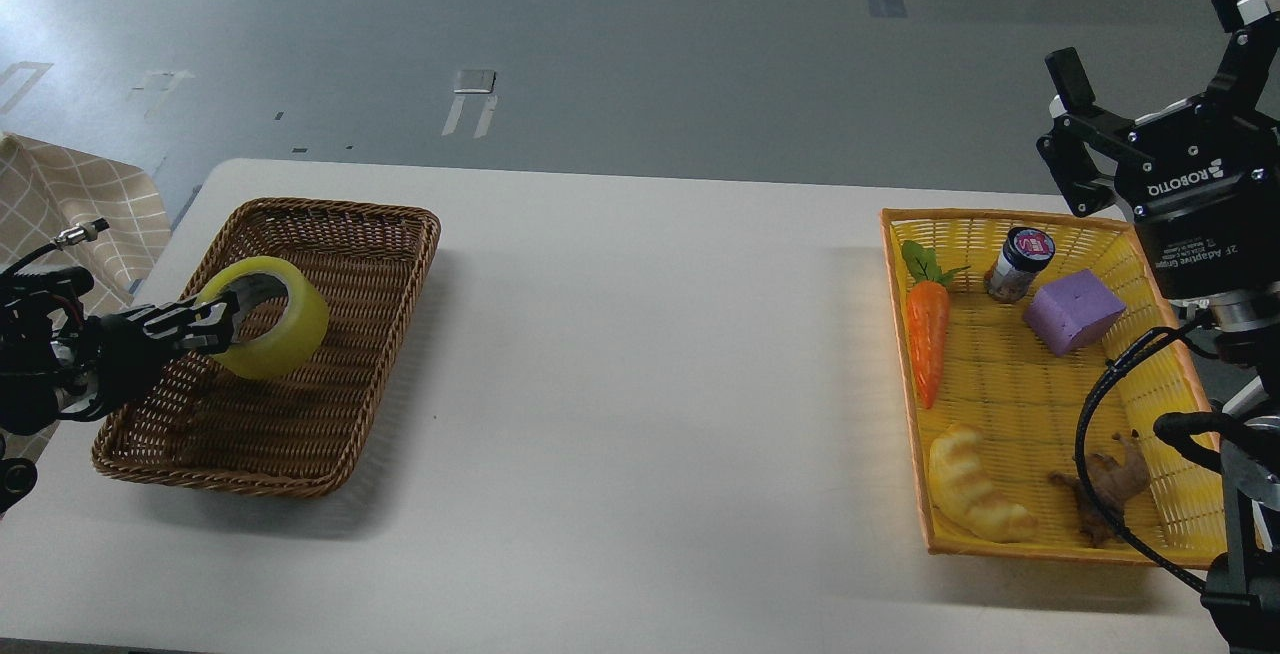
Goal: Place and transfer tape with both arms
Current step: 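Lower the tape roll into the basket and open the left gripper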
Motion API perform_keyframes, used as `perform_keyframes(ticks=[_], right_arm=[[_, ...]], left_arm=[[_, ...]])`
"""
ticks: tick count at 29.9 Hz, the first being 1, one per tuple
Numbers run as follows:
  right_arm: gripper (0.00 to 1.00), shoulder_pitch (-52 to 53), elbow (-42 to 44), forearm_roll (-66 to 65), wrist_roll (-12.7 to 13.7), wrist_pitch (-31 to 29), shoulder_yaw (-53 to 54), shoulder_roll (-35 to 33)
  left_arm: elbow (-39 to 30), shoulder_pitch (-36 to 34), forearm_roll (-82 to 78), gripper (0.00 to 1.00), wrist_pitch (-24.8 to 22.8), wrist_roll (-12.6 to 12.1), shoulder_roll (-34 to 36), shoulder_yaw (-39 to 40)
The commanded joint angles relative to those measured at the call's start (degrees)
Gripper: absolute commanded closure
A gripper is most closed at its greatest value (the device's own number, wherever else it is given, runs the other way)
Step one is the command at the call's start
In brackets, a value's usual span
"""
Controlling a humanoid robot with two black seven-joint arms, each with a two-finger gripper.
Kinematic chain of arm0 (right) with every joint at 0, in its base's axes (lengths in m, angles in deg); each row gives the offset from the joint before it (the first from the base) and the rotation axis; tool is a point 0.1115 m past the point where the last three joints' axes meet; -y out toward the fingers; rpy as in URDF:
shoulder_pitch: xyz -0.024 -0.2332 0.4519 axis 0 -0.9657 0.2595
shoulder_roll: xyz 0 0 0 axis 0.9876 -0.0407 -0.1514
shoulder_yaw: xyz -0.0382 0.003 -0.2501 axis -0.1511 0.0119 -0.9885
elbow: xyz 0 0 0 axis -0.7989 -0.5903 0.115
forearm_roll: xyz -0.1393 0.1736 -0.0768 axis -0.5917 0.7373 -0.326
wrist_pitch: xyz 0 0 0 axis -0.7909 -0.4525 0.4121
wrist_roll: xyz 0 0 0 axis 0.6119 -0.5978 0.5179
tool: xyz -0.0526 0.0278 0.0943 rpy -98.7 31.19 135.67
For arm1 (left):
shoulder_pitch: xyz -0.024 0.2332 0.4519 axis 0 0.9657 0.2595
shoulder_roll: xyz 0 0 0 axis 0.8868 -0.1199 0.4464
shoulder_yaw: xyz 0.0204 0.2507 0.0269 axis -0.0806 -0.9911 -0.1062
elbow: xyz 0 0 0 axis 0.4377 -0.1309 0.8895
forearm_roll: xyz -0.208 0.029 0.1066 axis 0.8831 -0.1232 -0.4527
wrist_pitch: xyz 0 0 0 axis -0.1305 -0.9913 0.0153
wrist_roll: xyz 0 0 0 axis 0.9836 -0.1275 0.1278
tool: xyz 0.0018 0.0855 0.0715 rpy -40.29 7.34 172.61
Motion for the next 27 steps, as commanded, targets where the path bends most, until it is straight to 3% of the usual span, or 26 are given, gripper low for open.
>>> perform_keyframes(ticks=[1,18,22,25,27], right_arm=[[0.0,0.1,0.1,0.0,0.0,0.0,0.0,0.0],[0.0,-0.5,0.1,0.0,0.0,0.0,0.0,0.1],[0.0,-0.5,0.4,0.0,0.0,0.0,0.0,0.1],[0.0,-0.5,0.4,-0.1,0.0,0.0,0.0,0.1],[0.0,-0.5,0.4,0.0,0.0,0.0,0.0,0.1]], left_arm=[[0.0,-0.1,0.0,1.0,0.0,0.0,-0.1,0.0],[4.4,-0.8,-1.8,1.0,0.1,1.6,-3.1,-2.2],[6.0,-2.8,-1.6,0.78,0.2,1.6,-4.8,-2.3],[6.2,-3.2,-1.1,0.39,0.2,2.1,-4.9,-2.3],[6.7,-3.3,-1.0,0.34,0.2,3.3,-5.0,-2.3]])
